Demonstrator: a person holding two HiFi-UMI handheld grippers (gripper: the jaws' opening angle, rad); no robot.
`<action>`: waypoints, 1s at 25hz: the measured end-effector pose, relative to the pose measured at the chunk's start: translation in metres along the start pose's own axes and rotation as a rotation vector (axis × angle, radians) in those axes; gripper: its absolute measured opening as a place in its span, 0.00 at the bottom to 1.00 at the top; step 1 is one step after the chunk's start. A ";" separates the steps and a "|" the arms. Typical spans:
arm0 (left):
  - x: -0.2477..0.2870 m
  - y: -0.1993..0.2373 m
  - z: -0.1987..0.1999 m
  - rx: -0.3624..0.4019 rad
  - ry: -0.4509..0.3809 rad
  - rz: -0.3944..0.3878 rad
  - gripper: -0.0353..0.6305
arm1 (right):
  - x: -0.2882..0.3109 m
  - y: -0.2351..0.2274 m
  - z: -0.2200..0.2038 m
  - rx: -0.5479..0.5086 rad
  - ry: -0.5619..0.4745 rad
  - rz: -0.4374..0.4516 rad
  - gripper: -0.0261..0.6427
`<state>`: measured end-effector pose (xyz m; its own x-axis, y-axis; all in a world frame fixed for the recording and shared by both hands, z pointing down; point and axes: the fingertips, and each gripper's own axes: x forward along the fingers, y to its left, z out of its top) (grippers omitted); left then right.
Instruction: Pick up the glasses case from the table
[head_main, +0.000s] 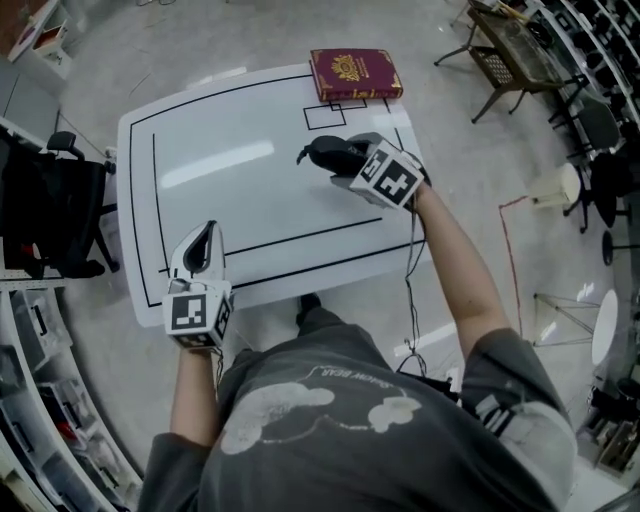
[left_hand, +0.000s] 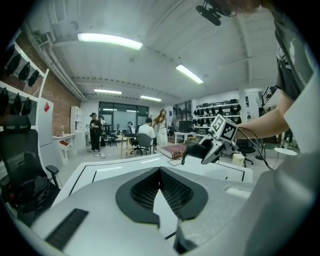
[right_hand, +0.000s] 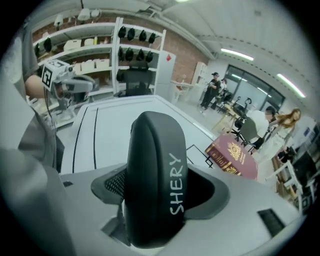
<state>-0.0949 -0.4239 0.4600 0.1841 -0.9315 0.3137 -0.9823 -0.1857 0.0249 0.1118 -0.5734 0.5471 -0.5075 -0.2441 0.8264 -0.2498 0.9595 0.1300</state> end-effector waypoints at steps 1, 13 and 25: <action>-0.004 0.001 0.002 0.001 -0.007 -0.011 0.06 | -0.007 0.005 0.008 0.043 -0.037 -0.022 0.53; -0.066 0.015 0.015 0.021 -0.081 -0.127 0.06 | -0.092 0.075 0.084 0.285 -0.382 -0.261 0.52; -0.111 0.029 0.021 0.059 -0.164 -0.255 0.06 | -0.133 0.162 0.103 0.501 -0.593 -0.408 0.52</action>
<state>-0.1429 -0.3324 0.4063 0.4321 -0.8898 0.1470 -0.9009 -0.4331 0.0269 0.0538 -0.4001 0.4021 -0.6096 -0.7212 0.3292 -0.7676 0.6406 -0.0180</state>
